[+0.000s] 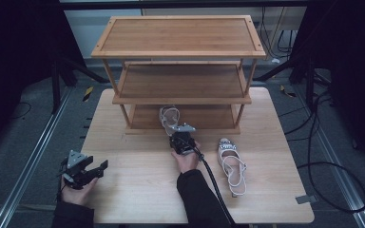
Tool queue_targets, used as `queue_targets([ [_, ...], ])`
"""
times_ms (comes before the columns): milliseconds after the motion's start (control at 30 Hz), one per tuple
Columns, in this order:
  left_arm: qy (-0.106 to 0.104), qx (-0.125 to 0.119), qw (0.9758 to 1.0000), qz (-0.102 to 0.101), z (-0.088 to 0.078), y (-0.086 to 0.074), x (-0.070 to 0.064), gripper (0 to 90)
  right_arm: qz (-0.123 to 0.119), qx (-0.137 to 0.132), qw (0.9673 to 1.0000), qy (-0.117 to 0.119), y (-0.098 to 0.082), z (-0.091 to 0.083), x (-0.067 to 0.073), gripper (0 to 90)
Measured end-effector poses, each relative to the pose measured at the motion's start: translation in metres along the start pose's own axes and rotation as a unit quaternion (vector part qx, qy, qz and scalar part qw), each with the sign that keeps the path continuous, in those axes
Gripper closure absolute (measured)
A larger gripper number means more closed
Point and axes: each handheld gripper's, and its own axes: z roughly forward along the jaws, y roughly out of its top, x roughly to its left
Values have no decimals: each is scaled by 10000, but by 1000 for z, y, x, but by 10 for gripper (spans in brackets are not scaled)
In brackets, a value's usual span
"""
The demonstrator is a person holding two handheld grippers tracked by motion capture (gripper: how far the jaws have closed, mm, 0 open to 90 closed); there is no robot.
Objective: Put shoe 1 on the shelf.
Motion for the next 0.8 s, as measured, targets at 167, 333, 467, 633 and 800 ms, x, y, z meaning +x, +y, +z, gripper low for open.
queue_targets([
  [167,-2,3,10000,-1,0,0,0,338,-112,-117,9998,90,10,5,8,766],
  [333,-1,3,10000,3,0,0,0,338,-111,-238,9996,104,24,13,12,773],
  [467,-4,-3,10000,-13,0,0,1,338,-115,-236,9996,85,27,22,10,770],
  [633,-2,3,10000,-10,0,0,0,338,-48,-243,9996,104,25,30,9,764],
  [800,0,2,10000,-16,0,0,0,338,-36,-276,9995,124,25,36,10,760],
])
